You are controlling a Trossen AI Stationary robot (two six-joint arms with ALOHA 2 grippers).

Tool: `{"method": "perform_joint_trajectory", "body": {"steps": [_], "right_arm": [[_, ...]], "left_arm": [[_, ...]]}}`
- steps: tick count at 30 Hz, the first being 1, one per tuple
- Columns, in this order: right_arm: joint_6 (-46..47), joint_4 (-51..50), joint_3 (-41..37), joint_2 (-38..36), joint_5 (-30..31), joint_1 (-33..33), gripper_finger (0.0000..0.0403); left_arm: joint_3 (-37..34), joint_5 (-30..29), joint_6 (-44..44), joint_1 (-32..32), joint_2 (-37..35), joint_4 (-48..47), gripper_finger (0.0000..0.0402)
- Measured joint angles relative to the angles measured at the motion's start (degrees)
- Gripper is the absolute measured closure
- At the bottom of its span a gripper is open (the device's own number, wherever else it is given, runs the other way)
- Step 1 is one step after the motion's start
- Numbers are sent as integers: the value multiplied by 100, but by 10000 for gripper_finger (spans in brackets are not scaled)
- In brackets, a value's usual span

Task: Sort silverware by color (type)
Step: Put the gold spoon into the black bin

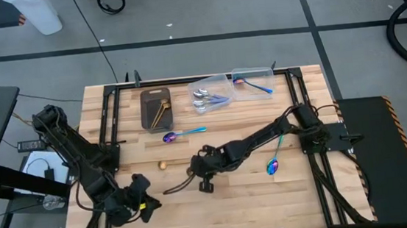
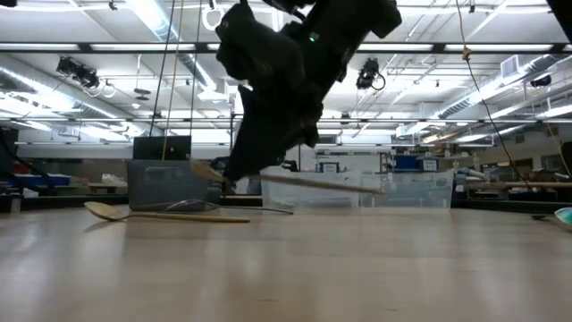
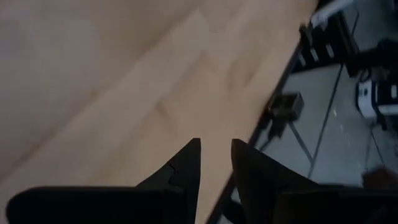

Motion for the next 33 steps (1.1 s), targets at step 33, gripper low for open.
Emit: {"method": "perform_joint_trajectory", "body": {"steps": [33], "right_arm": [[-620, 2654, 17, -2405, -109, -952, 389]], "left_arm": [[0, -1619, 5745, 2737, 0, 3601, 209]]}}
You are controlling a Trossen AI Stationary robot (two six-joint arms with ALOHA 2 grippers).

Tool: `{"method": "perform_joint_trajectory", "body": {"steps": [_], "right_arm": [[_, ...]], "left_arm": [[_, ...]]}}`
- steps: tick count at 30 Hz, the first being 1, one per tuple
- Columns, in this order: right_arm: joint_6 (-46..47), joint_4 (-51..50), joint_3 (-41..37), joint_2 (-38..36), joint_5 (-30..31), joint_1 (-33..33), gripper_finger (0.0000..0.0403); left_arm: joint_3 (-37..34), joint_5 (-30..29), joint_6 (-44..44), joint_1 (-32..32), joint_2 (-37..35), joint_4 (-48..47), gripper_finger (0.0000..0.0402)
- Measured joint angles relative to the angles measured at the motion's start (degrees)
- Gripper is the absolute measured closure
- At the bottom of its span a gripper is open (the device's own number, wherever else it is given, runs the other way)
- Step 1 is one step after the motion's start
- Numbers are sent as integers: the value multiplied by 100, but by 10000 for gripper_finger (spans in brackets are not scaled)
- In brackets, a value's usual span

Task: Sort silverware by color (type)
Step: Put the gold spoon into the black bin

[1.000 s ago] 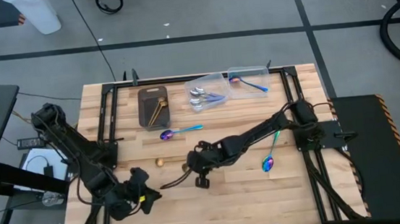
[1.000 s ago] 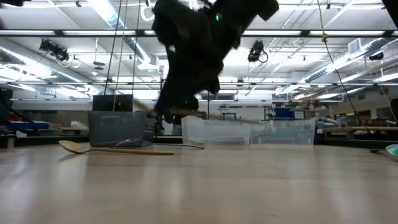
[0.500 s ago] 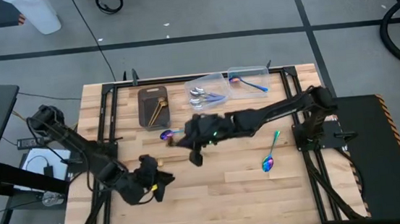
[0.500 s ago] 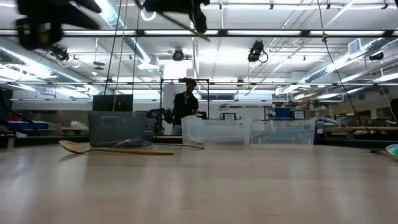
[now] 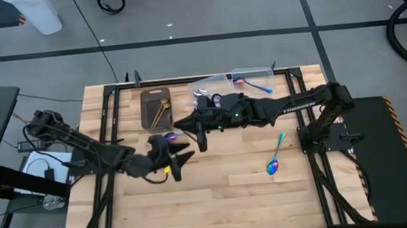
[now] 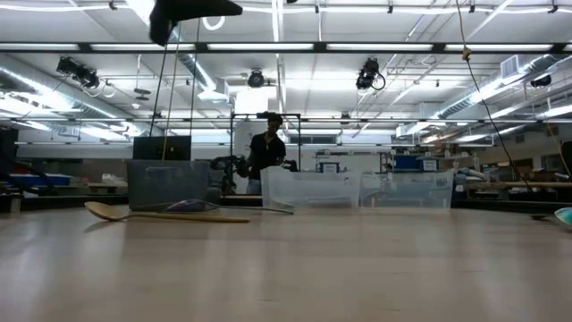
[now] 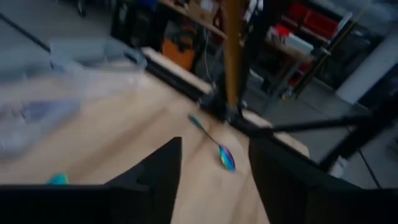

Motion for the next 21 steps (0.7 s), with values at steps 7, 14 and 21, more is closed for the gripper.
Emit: {"method": "perform_joint_trajectory", "body": {"steps": [7, 14, 21], "right_arm": [[-71, 174, 0, 4, 0, 4, 388], [-149, 261, 0, 4, 7, 7, 388], [-158, 270, 0, 4, 296, 16, 388]], "left_arm": [[0, 165, 667, 468, 0, 850, 179], [0, 474, 704, 776, 0, 1347, 196], [0, 498, 532, 941, 2, 1496, 268]]}}
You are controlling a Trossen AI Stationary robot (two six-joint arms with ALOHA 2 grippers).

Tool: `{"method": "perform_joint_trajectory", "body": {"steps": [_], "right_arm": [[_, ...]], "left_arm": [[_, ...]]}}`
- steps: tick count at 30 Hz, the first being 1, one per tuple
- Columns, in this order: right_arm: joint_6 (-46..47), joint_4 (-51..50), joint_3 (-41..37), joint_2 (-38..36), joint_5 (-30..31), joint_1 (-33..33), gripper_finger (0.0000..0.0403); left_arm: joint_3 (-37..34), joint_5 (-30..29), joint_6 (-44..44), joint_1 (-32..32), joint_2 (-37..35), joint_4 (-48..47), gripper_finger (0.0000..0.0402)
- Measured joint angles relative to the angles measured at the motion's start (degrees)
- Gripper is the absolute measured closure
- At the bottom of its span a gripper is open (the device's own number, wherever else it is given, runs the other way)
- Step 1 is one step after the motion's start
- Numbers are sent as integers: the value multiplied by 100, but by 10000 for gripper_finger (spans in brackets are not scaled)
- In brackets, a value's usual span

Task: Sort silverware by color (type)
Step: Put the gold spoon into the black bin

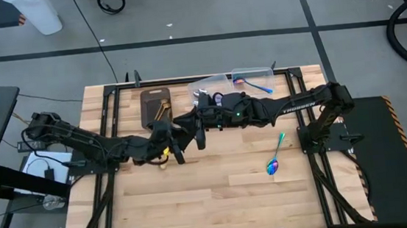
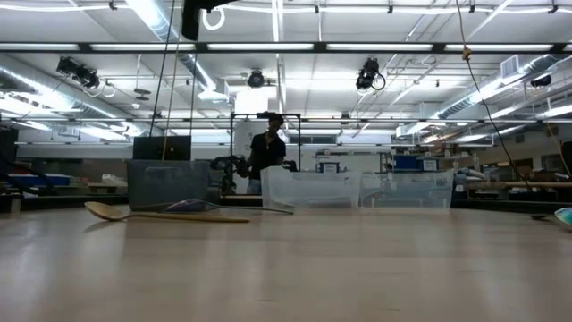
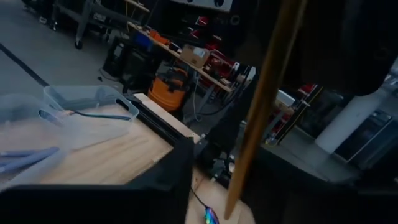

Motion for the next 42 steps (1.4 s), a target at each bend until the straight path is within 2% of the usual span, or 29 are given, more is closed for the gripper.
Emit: {"method": "perform_joint_trajectory", "body": {"steps": [6, 11, 20, 24, 29, 37, 42], "right_arm": [[-224, -52, 0, 5, 111, -3, 383], [-428, -239, 2, 13, 171, -18, 363], [-609, -374, 2, -17, 243, -1, 281], [-599, -587, 2, -58, 269, -16, 252], [-596, -1039, 2, -190, 290, -92, 237], [-1028, -1501, 2, -409, 292, -261, 240], [-1409, -1786, 2, -428, 266, -279, 240]], "left_arm": [[7, 77, -343, 10, 2, 8, 377], [3, 55, -512, 10, 11, -13, 379], [0, -100, -521, 39, -36, 5, 379], [-2, -113, -527, 111, -173, -309, 379], [3, -81, -909, 340, -453, -1175, 379], [0, 176, -1563, 968, -920, -2930, 379], [4, 702, -1731, 1579, -1012, -3662, 379]]}}
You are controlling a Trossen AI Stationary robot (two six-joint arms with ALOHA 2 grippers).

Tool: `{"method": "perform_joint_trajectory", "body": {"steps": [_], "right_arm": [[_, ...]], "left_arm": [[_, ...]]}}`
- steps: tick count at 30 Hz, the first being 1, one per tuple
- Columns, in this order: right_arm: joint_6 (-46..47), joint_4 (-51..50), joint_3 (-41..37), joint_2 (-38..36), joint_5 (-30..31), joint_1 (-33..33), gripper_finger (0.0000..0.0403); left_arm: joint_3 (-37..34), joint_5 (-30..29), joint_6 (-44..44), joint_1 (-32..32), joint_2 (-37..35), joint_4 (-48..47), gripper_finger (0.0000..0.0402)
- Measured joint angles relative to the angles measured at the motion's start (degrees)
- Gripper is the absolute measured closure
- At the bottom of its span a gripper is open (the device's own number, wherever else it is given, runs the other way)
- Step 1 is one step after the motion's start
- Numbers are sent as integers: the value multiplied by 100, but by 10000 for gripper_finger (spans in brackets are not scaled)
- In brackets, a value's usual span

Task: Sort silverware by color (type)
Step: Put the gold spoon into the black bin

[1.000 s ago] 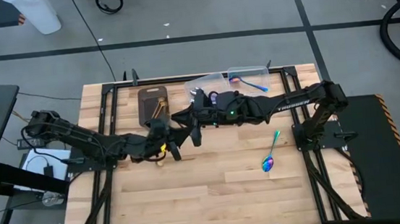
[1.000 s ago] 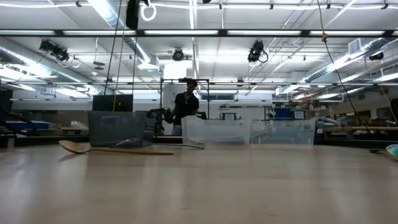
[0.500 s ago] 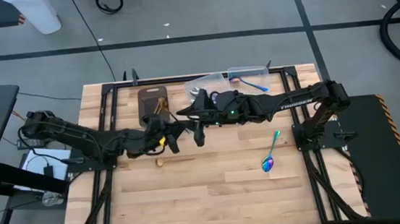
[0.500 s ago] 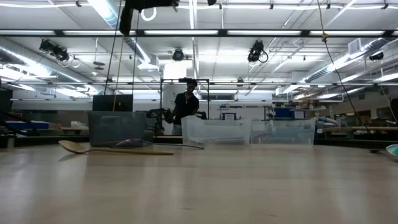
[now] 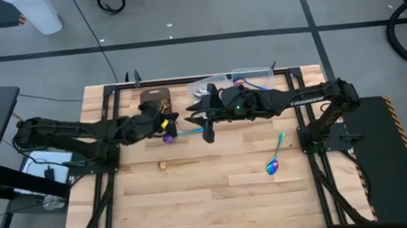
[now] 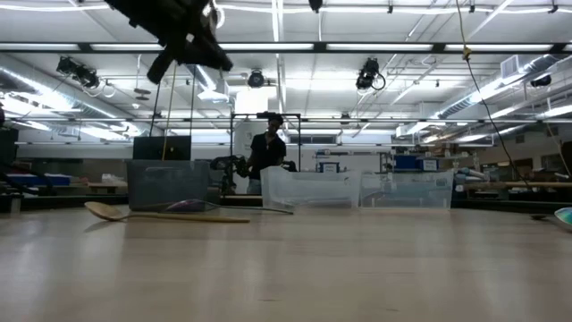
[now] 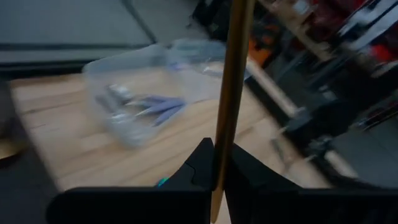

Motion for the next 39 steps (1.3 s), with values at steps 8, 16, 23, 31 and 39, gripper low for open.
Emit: {"method": "perform_joint_trajectory", "body": {"steps": [8, 16, 23, 31, 39], "right_arm": [[-680, -812, 0, 0, -111, -35, 240], [-711, -1207, -2, 39, -747, -246, 240], [-691, -1198, -2, 42, -712, -593, 241], [-202, -713, -375, 48, -708, -1278, 241], [339, -596, -613, 52, -710, -1772, 241]], "left_arm": [[-2, 872, 20, 1177, 17, -1117, 379], [-2, 1509, 199, 2242, 60, -1618, 379], [-4, 2231, 959, 2982, 283, -1756, 379], [-4, 3138, 2277, 3627, 1036, -2019, 379], [-6, 3331, 3505, 3839, 1632, -2580, 379]]}}
